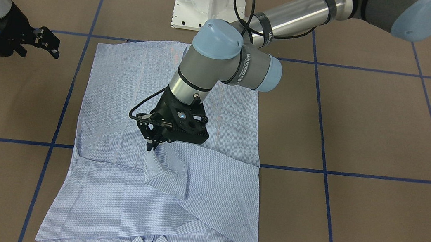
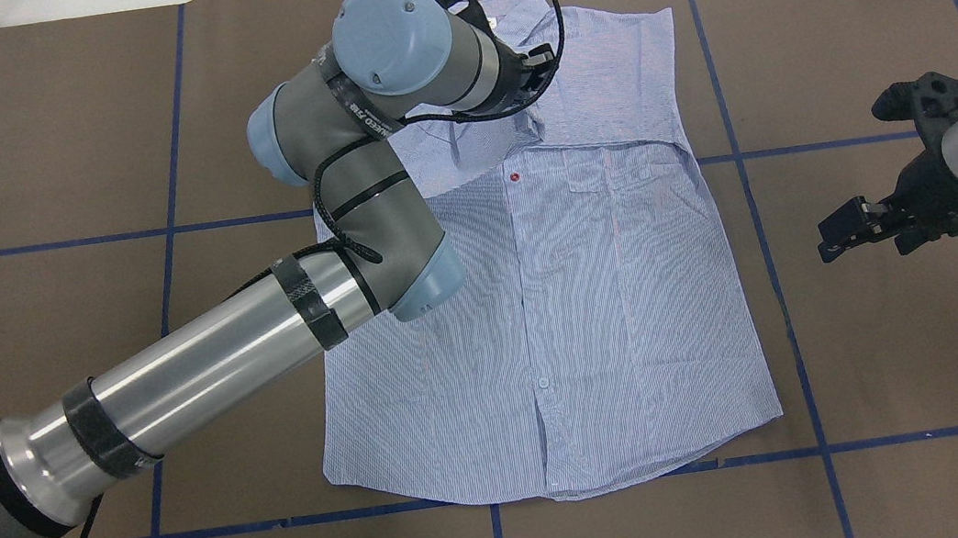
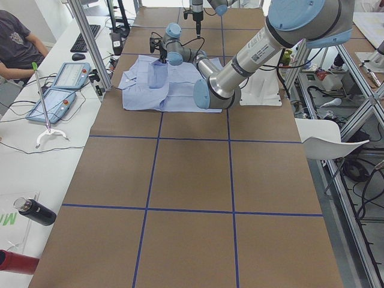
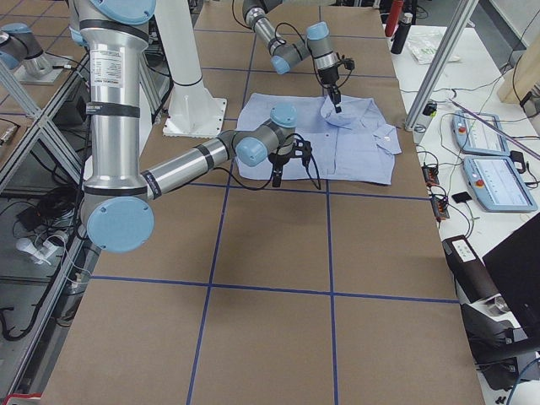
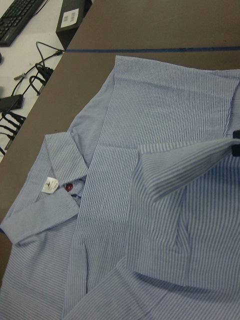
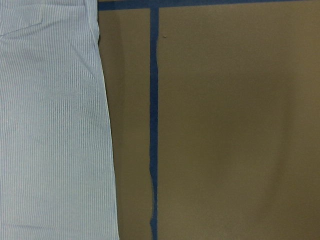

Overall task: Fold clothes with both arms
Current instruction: 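Carry the held sleeve with the left gripper across the shirt toward the collar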

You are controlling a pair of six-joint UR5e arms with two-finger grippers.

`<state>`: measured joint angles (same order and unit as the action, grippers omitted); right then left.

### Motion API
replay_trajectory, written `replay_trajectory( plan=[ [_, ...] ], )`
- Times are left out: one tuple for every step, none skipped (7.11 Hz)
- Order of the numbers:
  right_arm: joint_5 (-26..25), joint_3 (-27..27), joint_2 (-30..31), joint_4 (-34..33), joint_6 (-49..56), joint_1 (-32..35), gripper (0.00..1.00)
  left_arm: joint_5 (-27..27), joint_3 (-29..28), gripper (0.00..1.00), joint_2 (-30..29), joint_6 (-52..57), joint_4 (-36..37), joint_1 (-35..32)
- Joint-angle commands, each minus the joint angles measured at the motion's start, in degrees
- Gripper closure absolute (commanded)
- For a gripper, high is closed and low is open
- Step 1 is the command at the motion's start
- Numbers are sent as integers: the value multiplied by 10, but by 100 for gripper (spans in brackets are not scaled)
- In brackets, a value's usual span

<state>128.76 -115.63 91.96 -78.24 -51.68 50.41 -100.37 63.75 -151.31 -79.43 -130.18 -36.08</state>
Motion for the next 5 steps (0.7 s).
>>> replay_trajectory(
  plan=[
    [0,1,-2,0,0,0,0,76,2,100,7,130,-46,38],
    [0,1,-3,-1,1,0,0,148,-2,100,19,186,-78,66],
    [0,1,-3,0,1,-1,0,190,-7,100,37,228,-95,87],
    [0,1,-4,-1,1,-1,0,208,-12,100,42,245,-96,94],
    [1,1,-4,-1,0,-1,0,209,-16,100,43,276,-96,94]
  ],
)
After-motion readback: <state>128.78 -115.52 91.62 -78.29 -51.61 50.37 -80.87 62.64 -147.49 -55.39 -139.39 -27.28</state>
